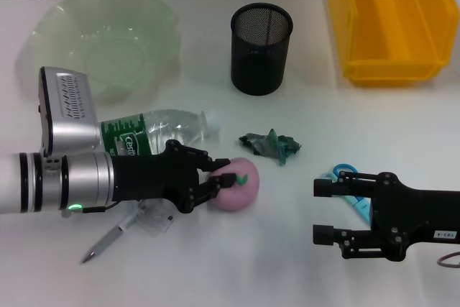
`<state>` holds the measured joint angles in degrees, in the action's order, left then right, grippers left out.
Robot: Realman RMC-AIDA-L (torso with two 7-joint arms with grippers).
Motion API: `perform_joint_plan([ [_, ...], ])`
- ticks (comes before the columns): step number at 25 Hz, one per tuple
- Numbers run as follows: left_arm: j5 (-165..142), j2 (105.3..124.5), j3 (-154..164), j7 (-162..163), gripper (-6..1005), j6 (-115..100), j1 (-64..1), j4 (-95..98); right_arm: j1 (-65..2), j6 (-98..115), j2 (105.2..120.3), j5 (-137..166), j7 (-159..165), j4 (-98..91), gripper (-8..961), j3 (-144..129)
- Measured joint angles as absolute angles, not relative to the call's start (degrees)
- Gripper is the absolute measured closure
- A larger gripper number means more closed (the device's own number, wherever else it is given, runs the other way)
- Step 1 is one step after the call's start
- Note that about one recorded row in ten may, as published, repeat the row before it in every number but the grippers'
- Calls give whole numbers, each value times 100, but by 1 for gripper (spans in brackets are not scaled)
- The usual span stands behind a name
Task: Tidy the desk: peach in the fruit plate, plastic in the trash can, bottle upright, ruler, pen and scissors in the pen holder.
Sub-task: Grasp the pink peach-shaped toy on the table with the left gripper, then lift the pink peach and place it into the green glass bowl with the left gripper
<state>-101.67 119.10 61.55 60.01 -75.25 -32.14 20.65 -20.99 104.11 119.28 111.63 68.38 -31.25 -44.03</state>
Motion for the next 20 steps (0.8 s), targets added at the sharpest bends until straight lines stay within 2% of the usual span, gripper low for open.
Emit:
perform_joint_plan([
  [2,-10163,11908,6167,6005,733,-7527,-3218,2065,-2099,10411,11927,11162,6838,-3125,206,-4403],
  [6,-10131,11903,6133,6028,915,-7648,-3195,2105,-2096,10395,11927,11162,6836,-3121,206,-4403],
  [16,-9591,11880,6108,6288,949,-8242,-3041,2715,-2084,10338,11934,11162,6825,-3020,206,-4403],
  [20,-8316,11870,6076,6254,948,-7863,-2883,2897,-2111,10294,11939,11161,6822,-2981,207,-4396],
])
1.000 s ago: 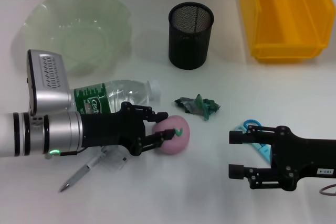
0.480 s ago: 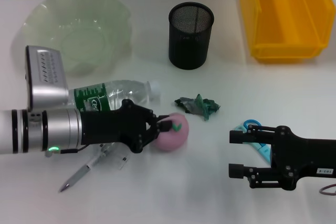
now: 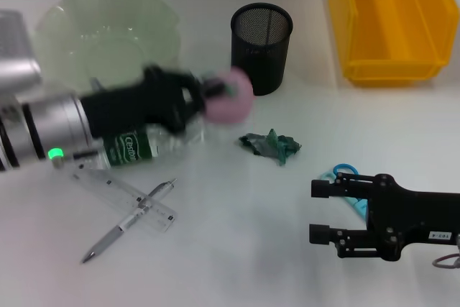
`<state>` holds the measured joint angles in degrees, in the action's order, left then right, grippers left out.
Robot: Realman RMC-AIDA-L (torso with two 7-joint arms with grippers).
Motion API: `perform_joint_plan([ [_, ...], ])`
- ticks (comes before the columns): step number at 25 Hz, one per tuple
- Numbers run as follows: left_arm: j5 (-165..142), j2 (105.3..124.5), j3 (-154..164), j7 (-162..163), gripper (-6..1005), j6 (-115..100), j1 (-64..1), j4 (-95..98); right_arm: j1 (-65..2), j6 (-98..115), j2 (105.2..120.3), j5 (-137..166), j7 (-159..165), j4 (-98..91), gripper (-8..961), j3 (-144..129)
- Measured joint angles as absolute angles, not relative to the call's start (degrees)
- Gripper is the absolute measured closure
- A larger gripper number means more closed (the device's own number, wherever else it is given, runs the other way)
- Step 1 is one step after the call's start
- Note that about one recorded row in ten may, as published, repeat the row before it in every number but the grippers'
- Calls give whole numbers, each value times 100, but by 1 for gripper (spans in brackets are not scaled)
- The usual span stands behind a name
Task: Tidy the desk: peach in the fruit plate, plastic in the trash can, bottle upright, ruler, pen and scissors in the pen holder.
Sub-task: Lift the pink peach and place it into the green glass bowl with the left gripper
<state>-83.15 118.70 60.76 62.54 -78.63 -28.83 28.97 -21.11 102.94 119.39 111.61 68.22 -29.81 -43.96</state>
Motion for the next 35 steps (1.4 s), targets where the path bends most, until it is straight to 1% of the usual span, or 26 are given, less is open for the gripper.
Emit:
perform_joint_plan([
  [7,-7281,11880,5784,5788,937,-6847,-2891,2933,-2171,10265,11937,11000,6679,-2761,207,-4370],
  [18,-7152,11910,5978,5301,921,-4790,-3100,2832,-2188,10254,11941,10948,6662,-2681,207,-4342],
  [33,-7185,11886,6027,5294,899,-4473,-2973,2820,-2209,10107,11945,10942,6662,-2643,208,-4343],
  [35,-7186,11882,6047,5311,822,-4473,-2968,2820,-2209,10107,11944,10942,6662,-2643,208,-4342],
])
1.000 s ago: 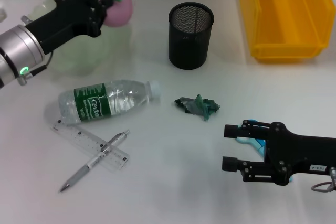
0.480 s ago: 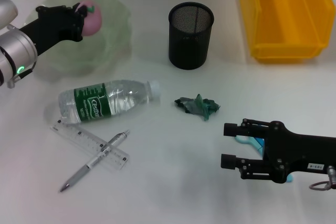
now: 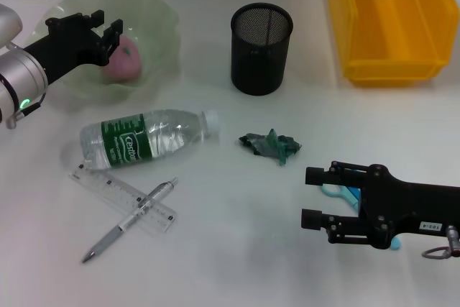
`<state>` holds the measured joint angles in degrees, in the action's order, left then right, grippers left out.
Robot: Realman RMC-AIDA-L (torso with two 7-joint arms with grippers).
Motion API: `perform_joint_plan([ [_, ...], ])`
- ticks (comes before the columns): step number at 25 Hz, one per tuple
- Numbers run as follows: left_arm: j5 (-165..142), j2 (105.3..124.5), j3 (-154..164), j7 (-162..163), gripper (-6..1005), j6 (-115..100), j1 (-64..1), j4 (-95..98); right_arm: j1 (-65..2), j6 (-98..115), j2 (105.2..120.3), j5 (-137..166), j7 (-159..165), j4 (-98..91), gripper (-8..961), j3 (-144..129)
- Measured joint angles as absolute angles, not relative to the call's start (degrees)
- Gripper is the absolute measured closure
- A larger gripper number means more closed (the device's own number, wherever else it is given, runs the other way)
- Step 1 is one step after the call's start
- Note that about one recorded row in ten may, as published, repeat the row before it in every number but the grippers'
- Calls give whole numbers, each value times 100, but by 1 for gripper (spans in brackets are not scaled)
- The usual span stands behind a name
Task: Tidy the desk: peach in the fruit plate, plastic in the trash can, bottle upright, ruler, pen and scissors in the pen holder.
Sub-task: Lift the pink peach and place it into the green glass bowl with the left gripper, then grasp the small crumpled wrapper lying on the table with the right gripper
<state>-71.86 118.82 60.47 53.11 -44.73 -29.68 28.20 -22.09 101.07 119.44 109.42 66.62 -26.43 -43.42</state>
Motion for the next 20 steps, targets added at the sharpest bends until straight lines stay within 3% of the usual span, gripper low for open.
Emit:
perform_joint_plan([
  [3,-7188,11881,6060,5329,706,-4490,-2962,2820,-2208,10107,11944,10942,6662,-2645,208,-4341],
  [11,-7158,11862,6088,5470,530,-5723,-2703,2971,-2148,10129,11941,10844,6657,-2646,208,-4323],
  [20,-8721,11598,6102,6591,532,-8803,-2355,3556,-1897,10133,11920,10546,6380,-2642,209,-4306],
])
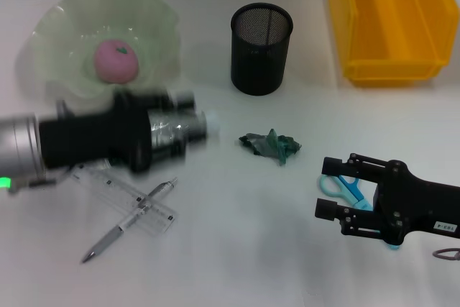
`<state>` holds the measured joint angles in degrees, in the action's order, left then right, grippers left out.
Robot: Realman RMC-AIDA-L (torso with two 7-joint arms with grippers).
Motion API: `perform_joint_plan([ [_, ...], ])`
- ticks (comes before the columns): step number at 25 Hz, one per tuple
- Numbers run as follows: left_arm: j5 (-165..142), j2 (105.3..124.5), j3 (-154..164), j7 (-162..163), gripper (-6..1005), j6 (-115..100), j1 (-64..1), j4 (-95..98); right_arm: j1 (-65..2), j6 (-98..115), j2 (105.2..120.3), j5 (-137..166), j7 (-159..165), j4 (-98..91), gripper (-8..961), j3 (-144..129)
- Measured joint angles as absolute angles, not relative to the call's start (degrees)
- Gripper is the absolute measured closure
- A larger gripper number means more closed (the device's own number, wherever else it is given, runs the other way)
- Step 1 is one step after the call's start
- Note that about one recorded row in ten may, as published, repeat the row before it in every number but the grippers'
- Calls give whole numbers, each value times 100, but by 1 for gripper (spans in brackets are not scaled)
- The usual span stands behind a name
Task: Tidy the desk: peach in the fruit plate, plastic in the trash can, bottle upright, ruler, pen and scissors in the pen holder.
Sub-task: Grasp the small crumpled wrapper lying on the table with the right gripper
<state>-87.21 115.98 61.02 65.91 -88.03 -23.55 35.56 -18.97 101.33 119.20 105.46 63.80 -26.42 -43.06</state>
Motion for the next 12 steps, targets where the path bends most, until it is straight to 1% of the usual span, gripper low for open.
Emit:
perform_joint_plan([
  [3,-9713,11601,6093,6693,533,-9367,-2352,3718,-1892,10080,11914,10546,6379,-2610,209,-4306],
  [4,-10404,11691,6042,6861,533,-9560,-2342,3777,-1892,10055,11913,10546,6378,-2602,209,-4306],
  [9,-10541,11724,6033,7007,534,-9558,-2343,3759,-1895,10024,11910,10546,6378,-2606,209,-4306],
  [10,-10559,11768,6031,6990,534,-9516,-2358,3765,-1900,10010,11910,10546,6380,-2633,209,-4294],
  [12,-10559,11786,6030,6975,535,-9507,-2357,3784,-1907,9989,11910,10546,6418,-2643,209,-4280],
])
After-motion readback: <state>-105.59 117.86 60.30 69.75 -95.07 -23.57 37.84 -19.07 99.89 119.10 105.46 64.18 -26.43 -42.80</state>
